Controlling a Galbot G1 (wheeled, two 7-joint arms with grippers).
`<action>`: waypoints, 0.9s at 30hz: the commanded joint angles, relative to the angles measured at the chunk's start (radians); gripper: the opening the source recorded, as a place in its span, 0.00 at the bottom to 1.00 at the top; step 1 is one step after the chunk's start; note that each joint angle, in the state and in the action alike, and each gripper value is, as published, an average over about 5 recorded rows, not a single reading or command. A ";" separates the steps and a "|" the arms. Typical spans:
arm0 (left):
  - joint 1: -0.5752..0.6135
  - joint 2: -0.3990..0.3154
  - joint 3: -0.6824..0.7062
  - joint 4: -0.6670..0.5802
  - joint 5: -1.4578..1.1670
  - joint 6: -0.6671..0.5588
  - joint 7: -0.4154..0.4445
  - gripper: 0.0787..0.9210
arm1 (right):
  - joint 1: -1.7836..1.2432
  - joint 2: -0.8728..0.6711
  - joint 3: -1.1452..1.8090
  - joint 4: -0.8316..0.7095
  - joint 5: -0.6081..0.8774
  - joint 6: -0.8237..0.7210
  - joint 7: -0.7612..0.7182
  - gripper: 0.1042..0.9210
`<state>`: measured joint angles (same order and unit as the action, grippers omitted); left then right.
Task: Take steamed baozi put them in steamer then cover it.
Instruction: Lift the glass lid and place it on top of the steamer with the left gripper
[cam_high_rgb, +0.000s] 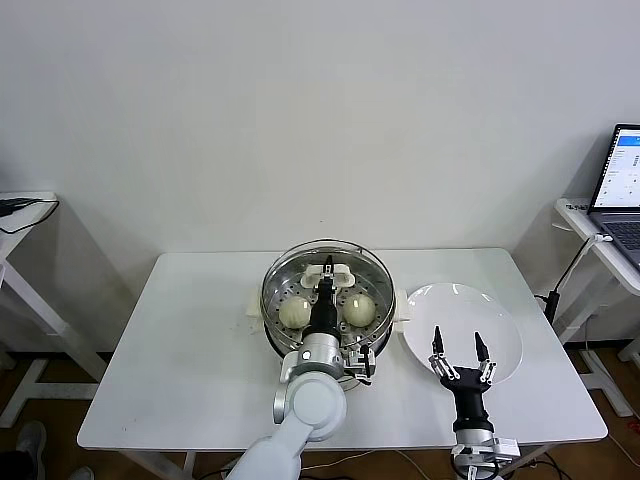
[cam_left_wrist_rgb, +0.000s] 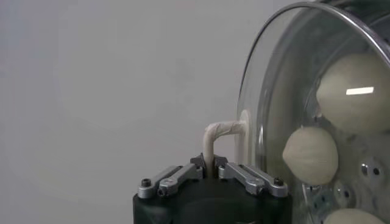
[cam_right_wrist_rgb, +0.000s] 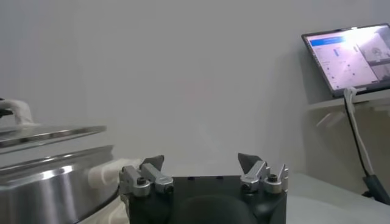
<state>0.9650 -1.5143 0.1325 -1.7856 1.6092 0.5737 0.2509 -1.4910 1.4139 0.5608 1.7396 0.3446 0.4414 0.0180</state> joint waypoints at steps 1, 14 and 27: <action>0.008 -0.012 0.001 0.014 0.014 -0.002 -0.003 0.13 | 0.003 0.000 -0.001 -0.005 -0.001 0.001 -0.001 0.88; 0.018 -0.013 0.002 0.018 0.013 -0.009 0.000 0.13 | 0.001 0.001 -0.003 -0.006 -0.006 0.005 -0.002 0.88; 0.022 -0.015 -0.009 0.024 0.010 -0.012 0.003 0.13 | 0.005 0.000 -0.005 -0.009 -0.009 0.006 -0.002 0.88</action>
<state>0.9848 -1.5290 0.1251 -1.7654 1.6201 0.5623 0.2518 -1.4876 1.4141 0.5558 1.7328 0.3362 0.4467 0.0159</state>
